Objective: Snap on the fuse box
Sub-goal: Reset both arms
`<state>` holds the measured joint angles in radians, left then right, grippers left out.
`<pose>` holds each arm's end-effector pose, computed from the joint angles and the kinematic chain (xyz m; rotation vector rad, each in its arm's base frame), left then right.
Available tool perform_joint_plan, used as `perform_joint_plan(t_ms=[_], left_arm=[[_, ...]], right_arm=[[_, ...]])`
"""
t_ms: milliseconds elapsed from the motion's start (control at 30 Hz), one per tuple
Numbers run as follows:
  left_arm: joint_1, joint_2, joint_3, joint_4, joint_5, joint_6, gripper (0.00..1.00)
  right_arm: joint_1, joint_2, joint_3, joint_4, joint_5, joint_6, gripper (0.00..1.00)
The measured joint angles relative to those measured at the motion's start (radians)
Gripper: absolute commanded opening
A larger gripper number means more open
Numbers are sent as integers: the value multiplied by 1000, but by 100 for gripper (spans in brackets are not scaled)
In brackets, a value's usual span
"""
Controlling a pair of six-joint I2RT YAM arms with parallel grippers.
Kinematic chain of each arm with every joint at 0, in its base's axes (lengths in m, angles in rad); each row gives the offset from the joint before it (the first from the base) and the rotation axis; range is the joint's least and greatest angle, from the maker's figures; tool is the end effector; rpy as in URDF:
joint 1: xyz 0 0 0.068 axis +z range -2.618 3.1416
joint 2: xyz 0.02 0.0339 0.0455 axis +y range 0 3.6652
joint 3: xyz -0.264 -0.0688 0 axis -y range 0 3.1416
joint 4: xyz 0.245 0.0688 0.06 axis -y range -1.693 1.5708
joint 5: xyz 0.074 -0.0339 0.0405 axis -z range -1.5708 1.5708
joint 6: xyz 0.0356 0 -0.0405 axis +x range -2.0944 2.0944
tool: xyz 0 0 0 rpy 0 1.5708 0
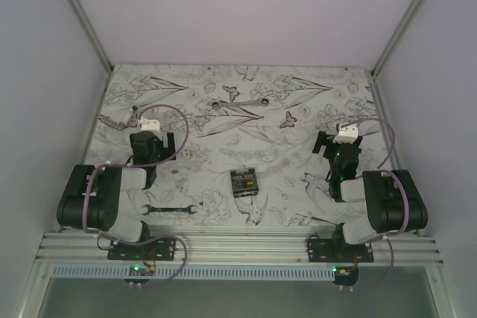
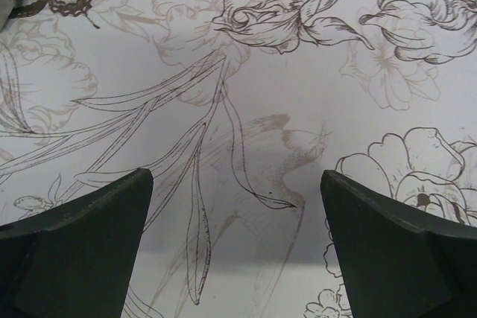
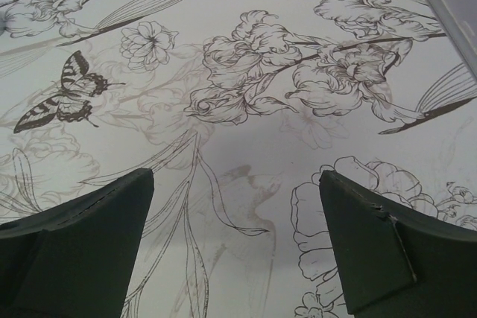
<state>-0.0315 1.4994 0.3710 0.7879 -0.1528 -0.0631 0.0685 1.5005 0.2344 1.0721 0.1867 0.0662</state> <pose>0.2632 -0.0029 0.1446 -0.1331 1.9034 0.0820 0.2390 0.0098 0.1401 0.1333 1.7568 -0.0668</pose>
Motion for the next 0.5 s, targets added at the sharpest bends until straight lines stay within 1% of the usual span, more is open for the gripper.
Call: perform_joint_plan(t_ms=[167,500], left_arm=[[1,0,0,5,32,8,100],[1,0,0,5,48,10,100]], right_arm=[[0,0,0,1,-23,-1,99],[0,0,0,1,-35,-2,99]])
